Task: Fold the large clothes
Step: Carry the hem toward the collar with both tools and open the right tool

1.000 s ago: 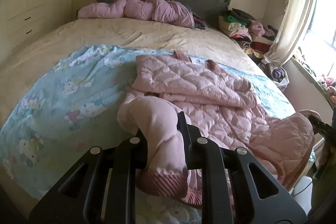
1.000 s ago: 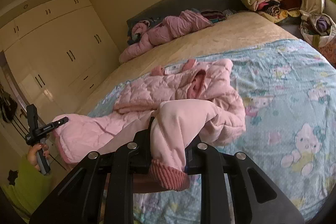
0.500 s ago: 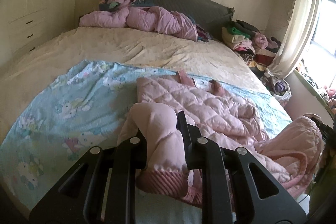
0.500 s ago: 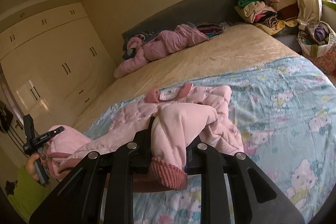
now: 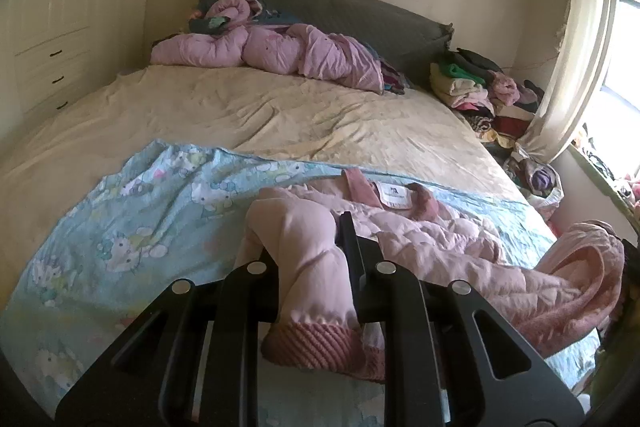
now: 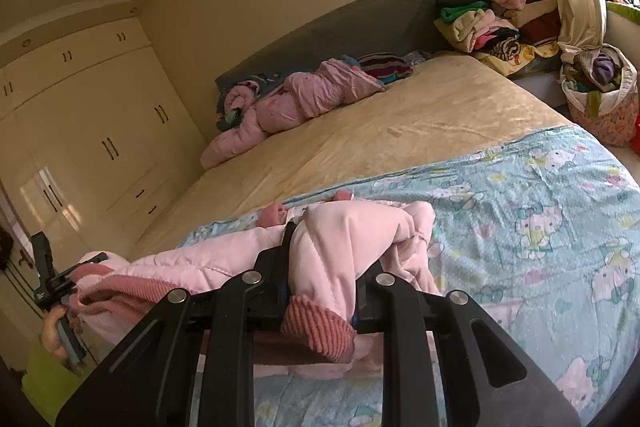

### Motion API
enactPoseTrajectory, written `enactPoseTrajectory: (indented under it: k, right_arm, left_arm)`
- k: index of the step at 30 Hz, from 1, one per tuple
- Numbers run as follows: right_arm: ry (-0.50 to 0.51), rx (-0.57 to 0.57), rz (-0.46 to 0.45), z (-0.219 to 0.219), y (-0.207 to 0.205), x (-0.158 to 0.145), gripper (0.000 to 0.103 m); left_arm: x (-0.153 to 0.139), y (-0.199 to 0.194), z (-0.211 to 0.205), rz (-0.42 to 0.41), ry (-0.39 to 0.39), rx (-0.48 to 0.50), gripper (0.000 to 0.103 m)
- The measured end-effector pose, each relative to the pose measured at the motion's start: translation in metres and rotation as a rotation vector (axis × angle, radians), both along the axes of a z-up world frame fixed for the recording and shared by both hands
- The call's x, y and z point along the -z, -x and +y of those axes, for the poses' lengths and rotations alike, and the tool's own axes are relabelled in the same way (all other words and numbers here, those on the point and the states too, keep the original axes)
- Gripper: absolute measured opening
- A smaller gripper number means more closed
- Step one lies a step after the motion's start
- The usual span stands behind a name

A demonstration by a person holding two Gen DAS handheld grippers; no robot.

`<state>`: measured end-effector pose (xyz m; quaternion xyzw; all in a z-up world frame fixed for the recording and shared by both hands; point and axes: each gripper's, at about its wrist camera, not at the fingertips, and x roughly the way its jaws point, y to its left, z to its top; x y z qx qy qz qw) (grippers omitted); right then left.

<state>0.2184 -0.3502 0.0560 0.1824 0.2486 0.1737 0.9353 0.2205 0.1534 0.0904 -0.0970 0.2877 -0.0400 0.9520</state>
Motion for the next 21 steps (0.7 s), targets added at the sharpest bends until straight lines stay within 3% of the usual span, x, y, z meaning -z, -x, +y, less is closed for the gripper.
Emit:
enactPoseTrajectory:
  k: [21]
  right_arm:
    - [0.033, 0.061, 0.089, 0.007, -0.084, 0.023, 0.02]
  left_arm:
    - [0.018, -0.055, -0.007, 0.03, -0.055, -0.049, 0.012]
